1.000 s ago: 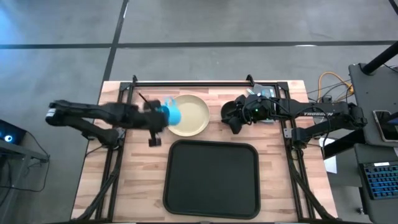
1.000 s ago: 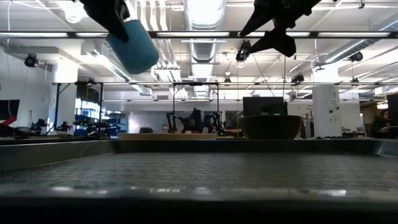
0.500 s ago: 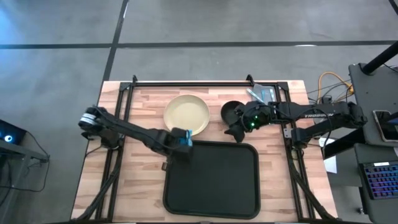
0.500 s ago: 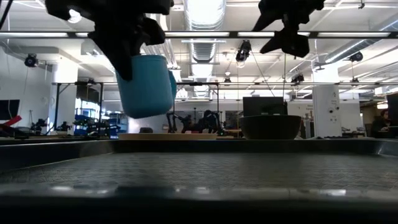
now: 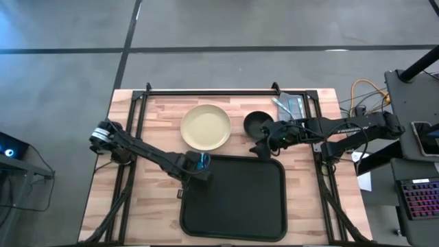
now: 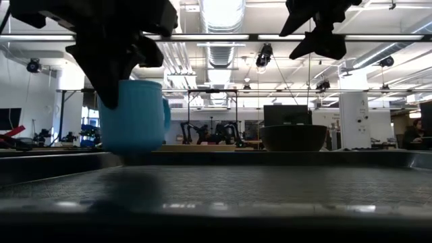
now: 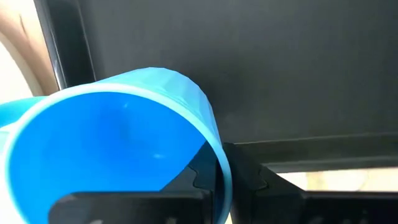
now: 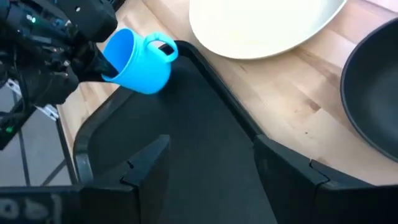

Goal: Set up tray
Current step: Put the blue mug on the black serving tray, then put the brown plate to the bottom right of the blue mug on the black serving tray

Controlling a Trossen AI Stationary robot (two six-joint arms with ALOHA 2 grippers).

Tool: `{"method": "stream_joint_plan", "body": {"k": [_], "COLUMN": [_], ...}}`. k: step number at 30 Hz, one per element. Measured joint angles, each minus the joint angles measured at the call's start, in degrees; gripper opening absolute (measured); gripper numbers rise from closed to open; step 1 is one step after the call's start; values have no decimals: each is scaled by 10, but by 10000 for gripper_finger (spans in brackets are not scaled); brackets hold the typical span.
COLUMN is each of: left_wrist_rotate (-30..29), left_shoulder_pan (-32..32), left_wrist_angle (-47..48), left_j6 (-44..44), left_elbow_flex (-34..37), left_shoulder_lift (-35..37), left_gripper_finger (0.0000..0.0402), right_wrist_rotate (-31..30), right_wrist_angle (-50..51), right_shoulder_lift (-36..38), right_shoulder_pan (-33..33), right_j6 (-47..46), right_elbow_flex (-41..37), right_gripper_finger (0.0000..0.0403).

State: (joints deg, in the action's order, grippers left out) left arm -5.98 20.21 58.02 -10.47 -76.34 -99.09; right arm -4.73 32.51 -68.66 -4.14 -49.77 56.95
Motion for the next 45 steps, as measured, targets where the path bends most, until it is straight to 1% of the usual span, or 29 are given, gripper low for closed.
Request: {"method": "stream_joint_plan", "body": {"k": [2, 5, 9, 11, 18, 21, 24, 33, 36, 39, 45], "left_wrist_rotate": [5, 41, 43, 44, 44, 44, 42, 41, 41, 41, 41], "left_shoulder_pan": [-1, -10, -19, -25, -30, -29, -30, -30, -30, -30, -30], "left_wrist_angle": [-5, -31, -70, -71, -94, -104, -109, -108, -106, -99, -66], "left_j6": [-34, -94, -154, -188, -276, -287, -287, -287, -287, -291, -291], "left_elbow_flex": [1, 2, -3, 1, 21, 23, 24, 24, 24, 22, 8], "left_shoulder_lift": [0, 0, 0, 0, 0, 0, 0, 0, 7, 20, 64], "left_gripper_finger": [0, 0, 0, 0, 0, 2, 16, 98, 118, 128, 131], "right_wrist_rotate": [0, -2, -19, -28, -30, -32, -32, -34, -34, -34, -30], "right_wrist_angle": [0, -1, -1, -1, -2, -2, -2, 0, 3, 3, 3], "right_shoulder_lift": [0, 0, 0, 0, 0, 0, -1, -1, -1, -1, -1], "right_shoulder_pan": [0, 0, 0, 0, 0, 0, 0, 0, 0, 0, 0], "right_j6": [-16, -46, -70, -78, -84, -84, -84, -81, -73, -70, -63], "right_elbow_flex": [0, 0, 0, 0, 0, 0, 0, 0, 0, 0, 0], "right_gripper_finger": [215, 215, 215, 215, 215, 215, 215, 215, 215, 215, 215]}}
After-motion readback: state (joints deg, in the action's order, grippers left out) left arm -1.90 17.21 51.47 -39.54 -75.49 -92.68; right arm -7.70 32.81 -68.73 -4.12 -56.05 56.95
